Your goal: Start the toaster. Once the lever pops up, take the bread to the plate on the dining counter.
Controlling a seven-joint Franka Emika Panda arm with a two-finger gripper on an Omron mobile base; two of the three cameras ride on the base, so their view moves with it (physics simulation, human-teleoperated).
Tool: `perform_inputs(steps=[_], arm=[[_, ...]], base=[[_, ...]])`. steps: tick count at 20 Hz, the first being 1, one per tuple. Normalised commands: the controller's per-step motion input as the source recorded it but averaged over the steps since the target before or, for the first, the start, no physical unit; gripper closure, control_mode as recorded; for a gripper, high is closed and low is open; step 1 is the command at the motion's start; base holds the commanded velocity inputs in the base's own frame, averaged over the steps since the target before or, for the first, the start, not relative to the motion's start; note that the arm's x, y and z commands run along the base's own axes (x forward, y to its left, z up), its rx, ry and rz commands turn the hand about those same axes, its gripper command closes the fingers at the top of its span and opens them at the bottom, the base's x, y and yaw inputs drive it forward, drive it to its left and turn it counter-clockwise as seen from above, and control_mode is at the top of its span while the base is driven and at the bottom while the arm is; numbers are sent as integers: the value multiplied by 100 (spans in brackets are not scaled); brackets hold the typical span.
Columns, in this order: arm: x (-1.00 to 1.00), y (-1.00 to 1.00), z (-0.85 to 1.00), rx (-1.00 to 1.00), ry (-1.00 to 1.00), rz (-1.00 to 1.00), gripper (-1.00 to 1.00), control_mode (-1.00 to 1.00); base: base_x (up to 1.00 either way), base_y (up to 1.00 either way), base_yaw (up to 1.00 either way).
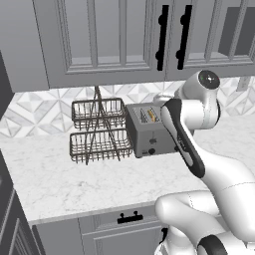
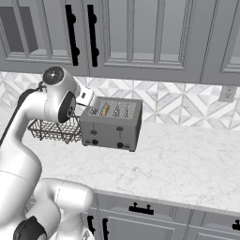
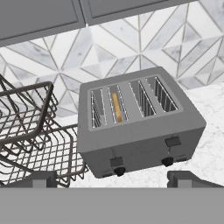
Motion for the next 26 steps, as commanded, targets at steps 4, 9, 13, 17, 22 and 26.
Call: perform_inputs(steps=[4, 9, 13, 17, 22, 26], arm=[[0, 0, 0, 0, 0, 0, -100, -100], [0, 0, 0, 0, 0, 0, -100, -100], [0, 0, 0, 0, 0, 0, -100, -100], [0, 0, 0, 0, 0, 0, -100, -100], [0, 0, 0, 0, 0, 0, -100, -100], [0, 0, 0, 0, 0, 0, -100, -100]], base=[[0, 0, 0], [0, 0, 0], [0, 0, 0], [0, 0, 0], [0, 0, 0], [0, 0, 0]])
